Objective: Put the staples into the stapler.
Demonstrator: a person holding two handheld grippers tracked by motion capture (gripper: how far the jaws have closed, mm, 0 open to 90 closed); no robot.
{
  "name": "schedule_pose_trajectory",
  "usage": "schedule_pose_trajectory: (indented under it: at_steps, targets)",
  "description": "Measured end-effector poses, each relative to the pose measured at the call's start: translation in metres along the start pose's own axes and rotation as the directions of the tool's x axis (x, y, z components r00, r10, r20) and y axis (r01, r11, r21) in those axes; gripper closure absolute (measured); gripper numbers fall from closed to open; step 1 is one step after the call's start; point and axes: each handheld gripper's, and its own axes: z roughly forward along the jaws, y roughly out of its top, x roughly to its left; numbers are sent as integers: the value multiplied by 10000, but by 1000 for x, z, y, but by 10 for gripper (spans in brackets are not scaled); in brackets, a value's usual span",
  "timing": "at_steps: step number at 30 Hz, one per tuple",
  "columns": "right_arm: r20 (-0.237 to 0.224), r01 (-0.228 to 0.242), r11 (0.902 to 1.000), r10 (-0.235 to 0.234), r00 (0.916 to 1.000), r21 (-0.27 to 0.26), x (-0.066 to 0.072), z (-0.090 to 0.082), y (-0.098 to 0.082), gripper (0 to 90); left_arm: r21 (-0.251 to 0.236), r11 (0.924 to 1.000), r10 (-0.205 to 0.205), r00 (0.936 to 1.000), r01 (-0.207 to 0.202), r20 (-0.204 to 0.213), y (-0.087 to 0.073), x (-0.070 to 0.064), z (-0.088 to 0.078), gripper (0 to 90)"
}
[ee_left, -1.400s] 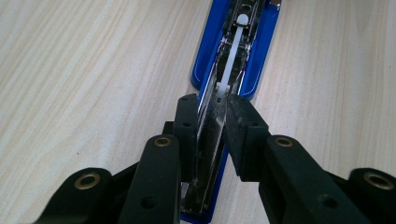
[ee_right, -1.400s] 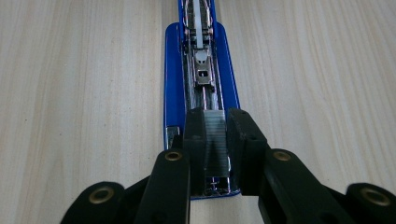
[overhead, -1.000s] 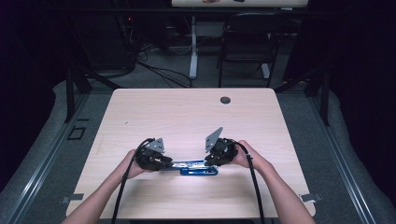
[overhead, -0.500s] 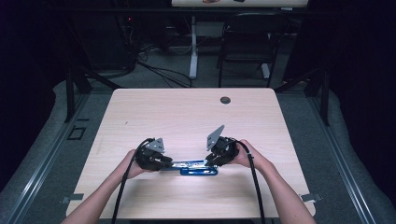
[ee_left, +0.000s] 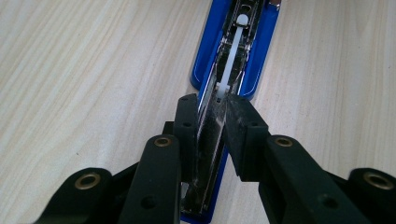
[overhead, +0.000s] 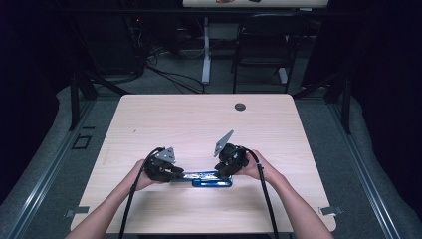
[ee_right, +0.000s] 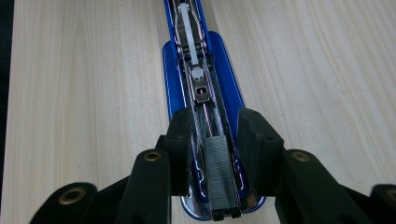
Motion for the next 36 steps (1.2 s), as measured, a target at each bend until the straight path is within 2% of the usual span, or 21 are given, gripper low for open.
schedule_pose_trajectory:
  at_steps: [6,15,20,23,26,29,31,32,36]
  targets:
    - [28,4,10000,-4,10000,40,-1,-1,-2,735,111,9999,23,10000,-22,-86,0,0,-1,748]
    - [35,272,9996,-272,9996,-76,-1,-5,-6,804,2,10000,-7,10000,7,52,0,0,0,748]
    - [10,397,9992,-397,9992,-50,-2,-7,-7,805,4,10000,-14,10000,14,50,0,0,0,748]
    - [177,353,9991,-349,9992,-219,-2,-8,-8,764,1,10000,-12,10000,12,48,0,0,0,748]
    - [156,388,9987,-383,9991,-331,-1,-8,-7,729,4,10000,-13,10000,13,52,0,0,0,748]
    - [177,511,9987,-510,9985,-9,0,-5,-6,721,-5,10000,-9,10000,9,23,0,0,0,748]
    - [181,443,9990,-442,9989,-13,1,-3,-6,722,15,10000,-8,10000,8,45,0,0,0,748]
    - [290,640,9976,-647,9975,250,0,-3,-6,726,5,10000,-9,10000,9,36,0,0,0,748]
    - [340,604,9978,-614,9975,278,0,-3,-8,770,15,10000,-8,10000,8,46,0,0,0,748]
